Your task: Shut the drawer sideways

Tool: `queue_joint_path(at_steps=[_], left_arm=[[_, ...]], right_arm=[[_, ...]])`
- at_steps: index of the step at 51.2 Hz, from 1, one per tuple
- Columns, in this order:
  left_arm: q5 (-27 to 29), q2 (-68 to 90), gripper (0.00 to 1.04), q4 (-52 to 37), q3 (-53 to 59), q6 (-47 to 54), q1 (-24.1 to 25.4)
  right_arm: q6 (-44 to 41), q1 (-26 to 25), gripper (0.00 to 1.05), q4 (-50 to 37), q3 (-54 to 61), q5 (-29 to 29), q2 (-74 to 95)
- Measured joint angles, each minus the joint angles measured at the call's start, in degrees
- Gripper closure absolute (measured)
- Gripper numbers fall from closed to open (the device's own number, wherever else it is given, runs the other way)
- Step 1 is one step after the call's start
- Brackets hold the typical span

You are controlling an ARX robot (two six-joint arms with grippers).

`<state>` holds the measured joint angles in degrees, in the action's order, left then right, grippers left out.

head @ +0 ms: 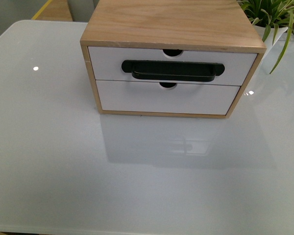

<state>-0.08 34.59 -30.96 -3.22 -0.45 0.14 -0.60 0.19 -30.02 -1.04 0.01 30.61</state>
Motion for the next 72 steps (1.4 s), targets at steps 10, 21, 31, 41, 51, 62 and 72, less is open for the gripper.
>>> queue_joint_path(at_steps=[10, 21, 31, 41, 51, 62, 72], left_arm=[[0.09, -5.97, 1.03, 2.75, 2.29, 0.04, 0.0], [0.07, -12.55, 1.03, 9.01, 2.29, 0.04, -0.02], [0.09, -17.05, 1.03, 13.35, 2.29, 0.04, -0.02], [0.09, -20.7, 1.03, 16.98, 2.29, 0.04, -0.02], [0.09, -23.78, 1.03, 20.11, 2.29, 0.04, -0.02], [0.07, -33.88, 1.03, 30.62, 2.29, 0.07, -0.04], [0.07, -34.23, 1.03, 30.86, 2.29, 0.07, -0.04]], right_arm=[[0.0, 0.0, 1.03, 7.74, 0.02, 0.0, -8.17], [0.0, 0.0, 1.03, 12.7, 0.02, 0.0, -13.31], [0.0, 0.0, 1.03, 16.24, 0.02, 0.0, -16.9], [0.0, 0.0, 1.03, 19.06, 0.02, 0.0, -19.71], [0.0, 0.0, 1.03, 29.59, 0.02, -0.04, -29.73], [0.0, 0.0, 1.03, 29.94, 0.02, -0.11, -30.25], [0.0, 0.0, 1.03, 29.94, 0.02, -0.09, -30.29]])
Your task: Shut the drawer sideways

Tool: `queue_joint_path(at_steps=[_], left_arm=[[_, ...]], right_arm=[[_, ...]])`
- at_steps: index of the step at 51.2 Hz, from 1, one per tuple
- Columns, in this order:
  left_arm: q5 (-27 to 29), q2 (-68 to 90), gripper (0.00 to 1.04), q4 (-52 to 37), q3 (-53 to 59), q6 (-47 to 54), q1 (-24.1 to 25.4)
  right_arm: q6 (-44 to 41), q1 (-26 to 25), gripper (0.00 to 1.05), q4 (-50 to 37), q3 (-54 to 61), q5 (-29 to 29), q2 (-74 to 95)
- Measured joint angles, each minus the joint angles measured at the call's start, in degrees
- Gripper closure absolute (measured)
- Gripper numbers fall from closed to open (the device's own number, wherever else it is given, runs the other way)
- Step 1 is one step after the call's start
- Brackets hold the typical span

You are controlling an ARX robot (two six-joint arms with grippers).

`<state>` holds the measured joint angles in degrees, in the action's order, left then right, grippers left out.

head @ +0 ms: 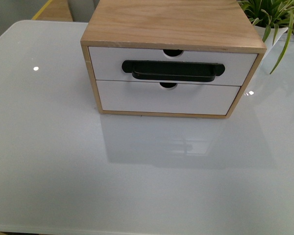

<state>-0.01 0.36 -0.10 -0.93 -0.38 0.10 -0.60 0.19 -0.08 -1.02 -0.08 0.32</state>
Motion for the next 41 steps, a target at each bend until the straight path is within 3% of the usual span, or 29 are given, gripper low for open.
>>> queue_joint_path(at_steps=[12, 15, 33, 41], left_arm=[[0.0, 0.0, 1.02, 0.02, 0.0, -0.07, 0.0], [0.02, 0.0, 0.94, 0.02, 0.0, -0.02, 0.0], [0.0, 0.0, 0.1, 0.02, 0.0, -0.02, 0.0], [0.02, 0.0, 0.09, 0.02, 0.0, 0.13, 0.0]], right_arm=[[-0.04, 0.0, 1.02, 0.0, 0.0, 0.0, 0.0], [0.0, 0.0, 0.94, 0.0, 0.0, 0.0, 0.0], [0.0, 0.0, 0.1, 0.0, 0.0, 0.0, 0.0], [0.02, 0.0, 0.09, 0.0, 0.0, 0.0, 0.0]])
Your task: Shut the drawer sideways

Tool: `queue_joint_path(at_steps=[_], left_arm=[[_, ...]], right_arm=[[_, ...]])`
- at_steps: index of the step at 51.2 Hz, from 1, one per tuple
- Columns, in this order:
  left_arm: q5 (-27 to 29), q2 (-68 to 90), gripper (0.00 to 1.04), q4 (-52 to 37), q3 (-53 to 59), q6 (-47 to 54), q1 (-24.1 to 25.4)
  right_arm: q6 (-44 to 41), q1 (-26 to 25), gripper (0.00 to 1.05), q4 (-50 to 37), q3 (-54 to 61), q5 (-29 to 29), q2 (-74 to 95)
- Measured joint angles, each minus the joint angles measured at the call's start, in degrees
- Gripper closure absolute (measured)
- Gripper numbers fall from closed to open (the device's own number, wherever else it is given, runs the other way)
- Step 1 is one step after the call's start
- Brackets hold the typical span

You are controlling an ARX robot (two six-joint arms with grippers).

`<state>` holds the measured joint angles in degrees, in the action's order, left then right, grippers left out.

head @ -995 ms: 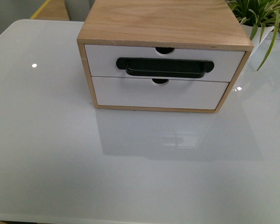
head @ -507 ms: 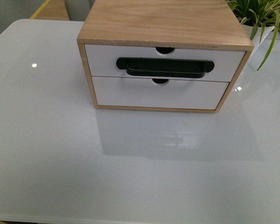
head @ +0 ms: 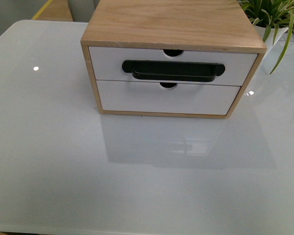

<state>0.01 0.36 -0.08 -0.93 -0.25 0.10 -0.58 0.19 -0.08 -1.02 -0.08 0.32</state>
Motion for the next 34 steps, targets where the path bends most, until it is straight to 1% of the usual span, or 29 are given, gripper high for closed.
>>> queue_joint_path(at_steps=[34], left_arm=[[-0.02, 0.0, 0.09, 0.0, 0.0, -0.02, 0.0]], right_arm=[[0.0, 0.0, 0.09, 0.0, 0.0, 0.0, 0.0]])
